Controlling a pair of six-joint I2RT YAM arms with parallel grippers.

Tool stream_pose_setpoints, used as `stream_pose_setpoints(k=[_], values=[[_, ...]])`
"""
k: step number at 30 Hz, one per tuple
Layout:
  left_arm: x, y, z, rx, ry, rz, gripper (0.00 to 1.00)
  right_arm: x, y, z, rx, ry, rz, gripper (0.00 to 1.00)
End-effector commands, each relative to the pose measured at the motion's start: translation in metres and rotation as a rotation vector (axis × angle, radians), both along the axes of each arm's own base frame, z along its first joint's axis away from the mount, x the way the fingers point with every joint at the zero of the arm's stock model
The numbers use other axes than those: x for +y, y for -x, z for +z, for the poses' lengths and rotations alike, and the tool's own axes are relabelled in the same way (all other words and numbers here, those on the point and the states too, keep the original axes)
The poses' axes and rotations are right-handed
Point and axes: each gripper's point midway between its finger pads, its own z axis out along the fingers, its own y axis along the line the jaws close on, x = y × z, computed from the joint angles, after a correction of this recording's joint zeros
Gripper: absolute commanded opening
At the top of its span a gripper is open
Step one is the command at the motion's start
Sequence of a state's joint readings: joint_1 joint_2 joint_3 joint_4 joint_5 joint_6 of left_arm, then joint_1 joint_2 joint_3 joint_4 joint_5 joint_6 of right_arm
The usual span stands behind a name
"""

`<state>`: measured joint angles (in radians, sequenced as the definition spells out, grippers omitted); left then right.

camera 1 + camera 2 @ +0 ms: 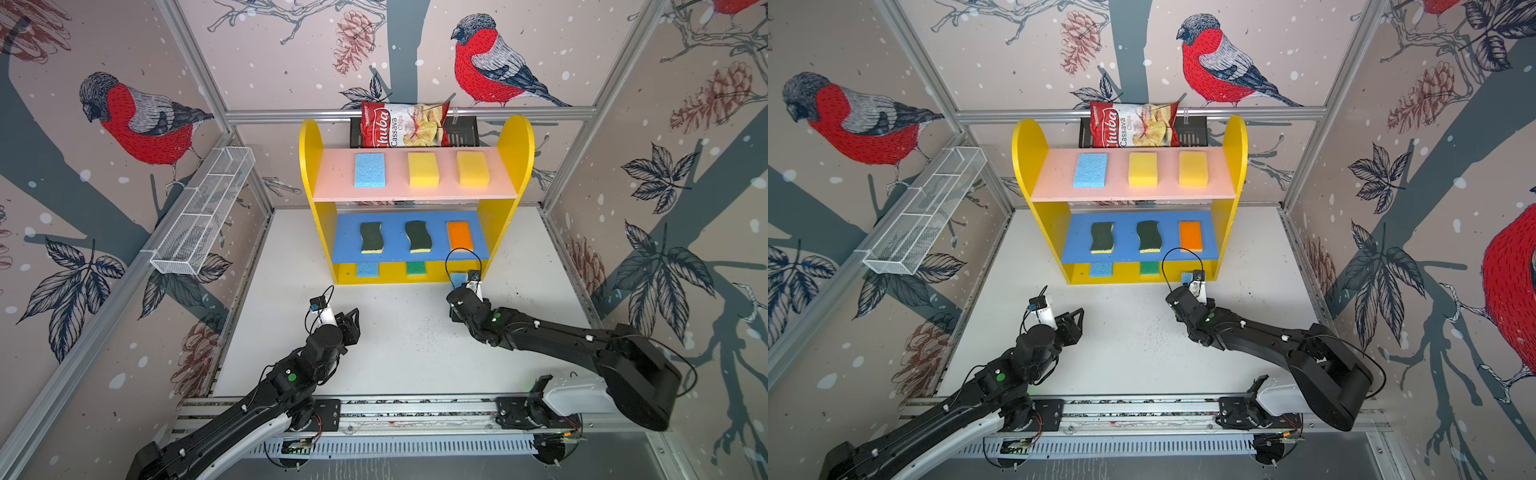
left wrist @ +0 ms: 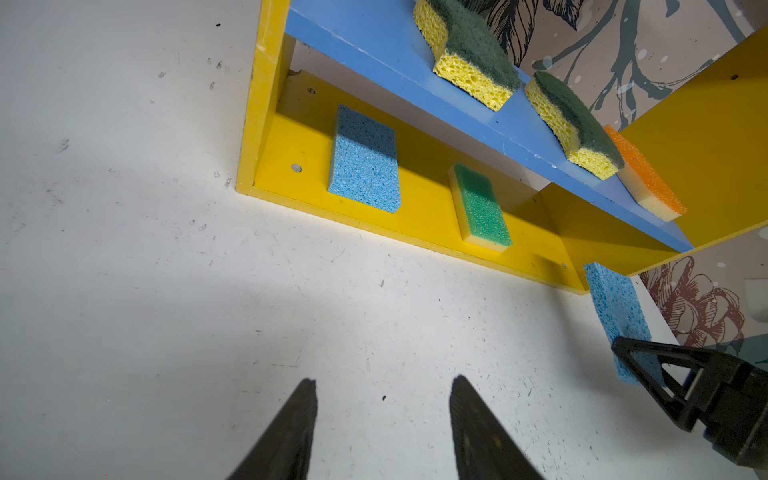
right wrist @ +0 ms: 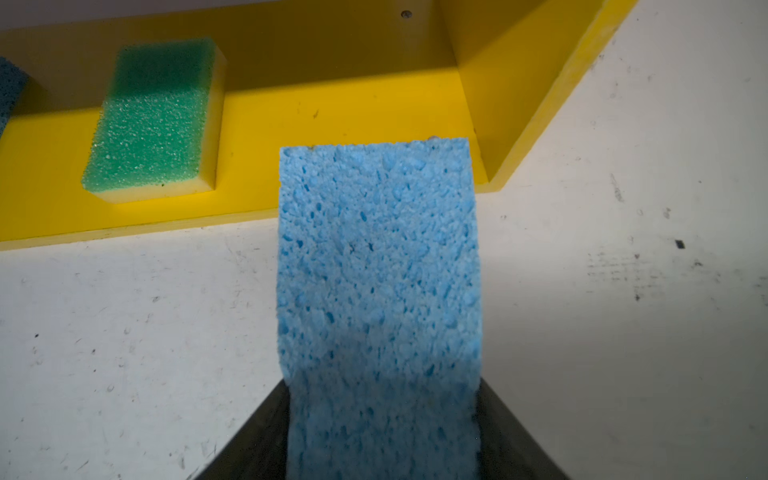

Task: Place and organize the cleaning sponges onto the shelf
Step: 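Carry the upright light-blue sponge under the blue shelf beside the green sponge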

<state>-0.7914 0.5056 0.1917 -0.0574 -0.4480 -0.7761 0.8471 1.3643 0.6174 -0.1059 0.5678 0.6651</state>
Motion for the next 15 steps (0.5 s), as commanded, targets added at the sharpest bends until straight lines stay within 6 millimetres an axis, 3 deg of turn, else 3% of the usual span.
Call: stream_pose_setpoints(k=[1,15], values=[[0.002,-0.007,0.014,-0.052,0.007,0.020,0.53,0.007,-0.012,0.002,-0.015,-0.009,0.025,0.65],[0.003,-0.016,0.015,-0.072,-0.030,0.039,0.53,0.001,-0.049,0.003,-0.064,0.017,-0.003,0.66]])
